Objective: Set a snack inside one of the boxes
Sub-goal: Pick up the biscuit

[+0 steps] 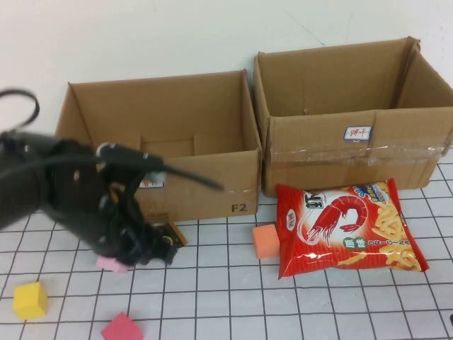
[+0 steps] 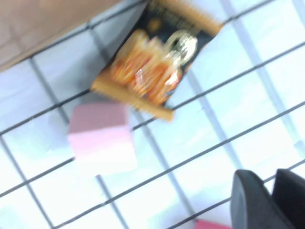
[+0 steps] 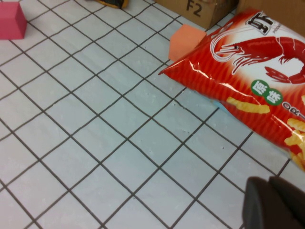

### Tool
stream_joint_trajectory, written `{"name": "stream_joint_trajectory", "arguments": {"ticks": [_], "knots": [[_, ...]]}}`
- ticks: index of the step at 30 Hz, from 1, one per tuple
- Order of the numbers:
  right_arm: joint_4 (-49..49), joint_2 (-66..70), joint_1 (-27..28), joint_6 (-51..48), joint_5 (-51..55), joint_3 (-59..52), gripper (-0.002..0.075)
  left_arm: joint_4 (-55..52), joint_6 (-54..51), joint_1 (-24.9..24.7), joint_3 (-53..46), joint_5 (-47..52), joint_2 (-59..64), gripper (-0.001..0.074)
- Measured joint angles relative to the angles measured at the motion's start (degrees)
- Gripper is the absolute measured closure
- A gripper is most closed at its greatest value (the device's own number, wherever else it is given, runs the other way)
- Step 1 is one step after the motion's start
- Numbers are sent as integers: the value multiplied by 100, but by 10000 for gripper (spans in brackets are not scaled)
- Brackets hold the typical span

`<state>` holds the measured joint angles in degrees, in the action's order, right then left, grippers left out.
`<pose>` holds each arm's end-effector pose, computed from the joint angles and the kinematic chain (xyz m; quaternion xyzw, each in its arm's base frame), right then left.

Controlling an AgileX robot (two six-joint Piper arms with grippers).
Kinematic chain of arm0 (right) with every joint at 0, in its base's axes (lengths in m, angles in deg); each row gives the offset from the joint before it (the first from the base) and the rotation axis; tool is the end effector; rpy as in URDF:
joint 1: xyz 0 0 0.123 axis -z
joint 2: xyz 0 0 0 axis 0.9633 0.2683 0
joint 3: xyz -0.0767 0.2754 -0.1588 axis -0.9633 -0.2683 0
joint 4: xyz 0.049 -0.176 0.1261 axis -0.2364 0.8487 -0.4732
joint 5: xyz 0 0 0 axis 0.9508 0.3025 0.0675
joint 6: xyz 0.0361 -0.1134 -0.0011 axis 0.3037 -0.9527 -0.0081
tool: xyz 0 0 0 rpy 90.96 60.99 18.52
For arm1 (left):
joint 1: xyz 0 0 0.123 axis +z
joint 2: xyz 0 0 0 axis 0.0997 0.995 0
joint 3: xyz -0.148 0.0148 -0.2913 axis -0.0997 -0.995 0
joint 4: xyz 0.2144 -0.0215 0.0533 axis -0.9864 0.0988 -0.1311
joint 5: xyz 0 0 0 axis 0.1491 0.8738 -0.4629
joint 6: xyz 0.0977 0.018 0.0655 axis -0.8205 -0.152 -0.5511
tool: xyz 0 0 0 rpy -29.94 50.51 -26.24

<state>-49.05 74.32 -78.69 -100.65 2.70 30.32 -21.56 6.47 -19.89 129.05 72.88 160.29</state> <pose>0.0725 0.0555 0.2559 -0.3250 0.8123 0.1016 0.4735 0.2675 -0.1381 0.2724 0.2265 0.9518 -0.0803 0.1907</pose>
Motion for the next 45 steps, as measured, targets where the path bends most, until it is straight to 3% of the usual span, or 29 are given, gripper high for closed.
{"name": "stream_joint_trajectory", "arguments": {"ticks": [7, 10, 13, 15, 18, 23, 29, 34, 37, 42, 45], "knots": [[0, 0, 0, -219, 0, 0, 727, -224, -440, 0, -354, -858, 300, 638], [0, 0, 0, -231, 0, 0, 727, -251, -565, 0, -354, -1274, 487, 488], [0, 0, 0, -231, 0, 0, 727, -468, -577, 0, -354, -1590, 663, 244], [0, 0, 0, -231, 11, 0, 727, -703, -577, 0, -354, -1774, 797, 127], [0, 0, 0, -231, 24, 0, 727, -904, -579, 0, -354, -1972, 1016, 67], [0, 0, 0, -239, 88, 0, 727, -1032, -589, 0, -354, -2258, 1356, 45], [-20, 0, 0, -239, 129, 0, 727, -1198, -589, 0, -354, -2805, 1617, 64], [-42, 0, 0, -239, 170, 0, 727, -1198, -589, 0, -344, -3143, 1710, 150], [-46, 0, 0, -239, 205, 0, 727, -1185, -566, 0, -344, -3202, 1757, 268], [-55, 0, 0, -239, 222, 0, 727, -1176, -553, -23, -335, -2914, 1750, 543], [-69, 0, 0, -252, 231, 0, 727, -1198, -553, -23, -297, -2617, 1668, 606]]}}
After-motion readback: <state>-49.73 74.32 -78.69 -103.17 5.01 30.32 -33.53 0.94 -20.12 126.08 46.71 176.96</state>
